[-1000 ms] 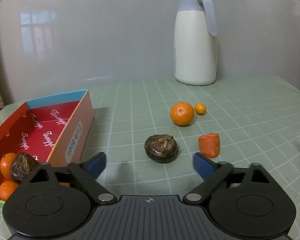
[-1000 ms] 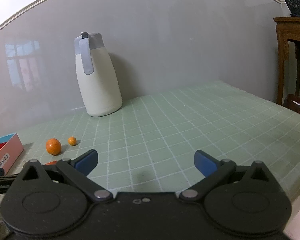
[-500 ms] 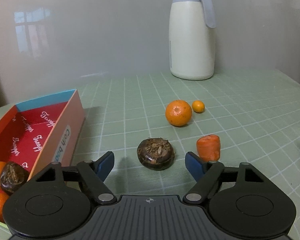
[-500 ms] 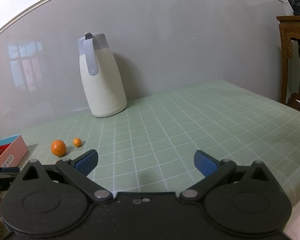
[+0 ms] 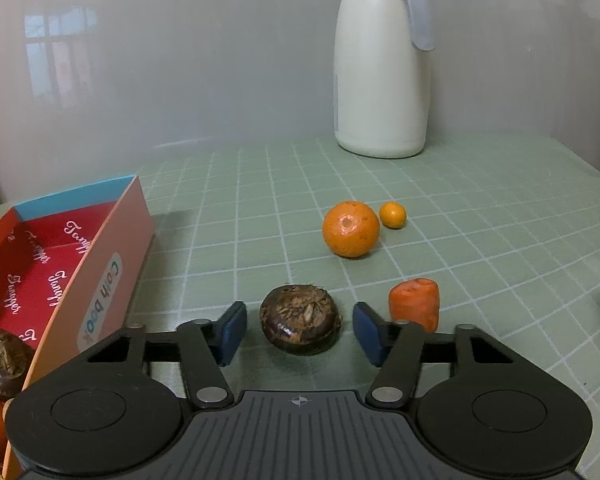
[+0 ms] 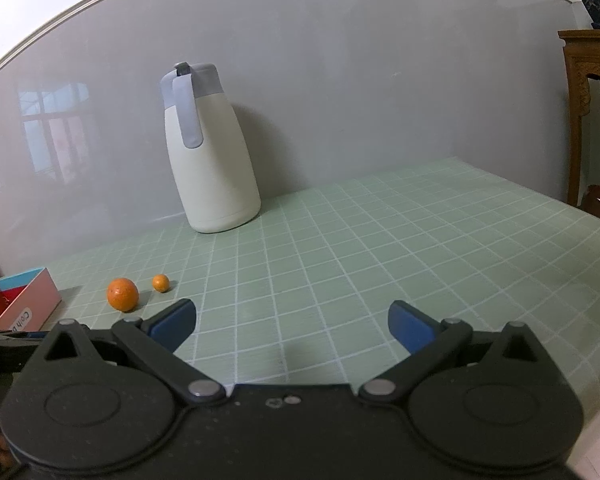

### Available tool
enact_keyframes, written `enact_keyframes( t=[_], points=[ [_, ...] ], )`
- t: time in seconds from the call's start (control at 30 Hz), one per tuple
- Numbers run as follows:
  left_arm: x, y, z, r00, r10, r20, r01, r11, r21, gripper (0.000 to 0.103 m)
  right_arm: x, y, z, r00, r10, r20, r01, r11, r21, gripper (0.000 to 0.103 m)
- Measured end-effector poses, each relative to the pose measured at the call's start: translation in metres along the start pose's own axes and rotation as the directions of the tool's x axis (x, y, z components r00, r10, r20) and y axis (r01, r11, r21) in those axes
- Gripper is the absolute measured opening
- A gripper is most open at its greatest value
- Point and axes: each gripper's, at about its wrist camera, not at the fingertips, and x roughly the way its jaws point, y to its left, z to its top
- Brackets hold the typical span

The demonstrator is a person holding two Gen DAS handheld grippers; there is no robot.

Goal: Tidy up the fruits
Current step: 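Close the left gripper on the dark water chestnut, then carry the water chestnut with the left gripper into the red box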

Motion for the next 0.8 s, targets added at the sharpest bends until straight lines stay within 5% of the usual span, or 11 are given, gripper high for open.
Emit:
enact_keyframes(
  t=[0.07, 0.8],
  points=[
    [0.0, -0.001, 0.0, 1.0, -0.001, 0.001, 0.001, 1.0, 0.002, 0.044, 0.0, 0.0, 0.0, 1.0, 0.002, -0.002, -0.002, 1.0, 0.002, 0.103],
    [-0.035, 0.018, -0.002, 0.998, 0.009, 0.055, -0.008, 1.0, -0.02, 0.043, 0.001, 0.017, -0.002, 0.999, 0.036, -0.008, -0.036, 0.999, -0.033, 0.103]
  ],
)
